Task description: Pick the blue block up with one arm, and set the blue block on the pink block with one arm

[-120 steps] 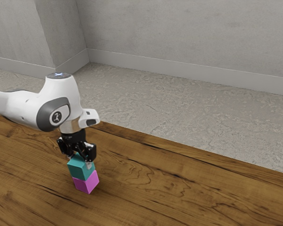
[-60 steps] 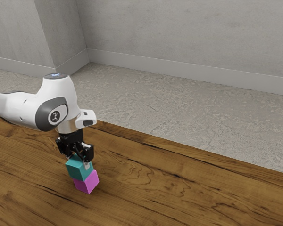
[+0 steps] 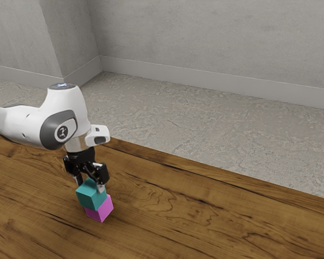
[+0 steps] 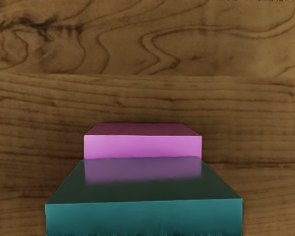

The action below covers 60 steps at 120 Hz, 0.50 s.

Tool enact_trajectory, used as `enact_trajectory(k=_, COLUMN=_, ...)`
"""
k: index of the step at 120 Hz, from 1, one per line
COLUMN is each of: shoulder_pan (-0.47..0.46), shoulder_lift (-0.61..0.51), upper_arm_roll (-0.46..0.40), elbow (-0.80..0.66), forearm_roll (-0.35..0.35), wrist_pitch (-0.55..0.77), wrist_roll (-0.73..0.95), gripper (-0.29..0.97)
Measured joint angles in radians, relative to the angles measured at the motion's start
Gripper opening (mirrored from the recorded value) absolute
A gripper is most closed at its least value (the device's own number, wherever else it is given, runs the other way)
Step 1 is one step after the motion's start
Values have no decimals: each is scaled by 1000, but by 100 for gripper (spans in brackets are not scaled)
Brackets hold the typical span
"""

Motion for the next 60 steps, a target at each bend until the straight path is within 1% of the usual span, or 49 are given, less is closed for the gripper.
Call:
enact_trajectory(k=20, shoulder_pan=0, shoulder_lift=-45, upper_arm_roll=-1, elbow=0, forearm_roll=-1, wrist_pitch=-7, wrist_roll=8, gripper=65)
enact_trajectory(k=36, shoulder_pan=-3, shoulder_lift=-151, upper_arm_roll=-4, elbow=8, forearm_roll=-1, wrist_pitch=-61, wrist_roll=13, gripper=66)
enact_trajectory(k=44, shoulder_pan=-27, shoulder_lift=-184, upper_arm_roll=-4, elbow=27, forearm_roll=0, wrist_pitch=-101, wrist_roll=15, gripper=67)
enact_trajectory(k=52, shoulder_pan=-68, shoulder_lift=-193, upper_arm_roll=-4, elbow=94, forearm_roll=3, wrist_pitch=-148, wrist_roll=17, gripper=67)
enact_trajectory(k=60, shoulder_pan=-105, shoulder_lift=-168, upper_arm_roll=-4, elbow=254, forearm_roll=13, wrist_pitch=-232, wrist_roll=18, gripper=67)
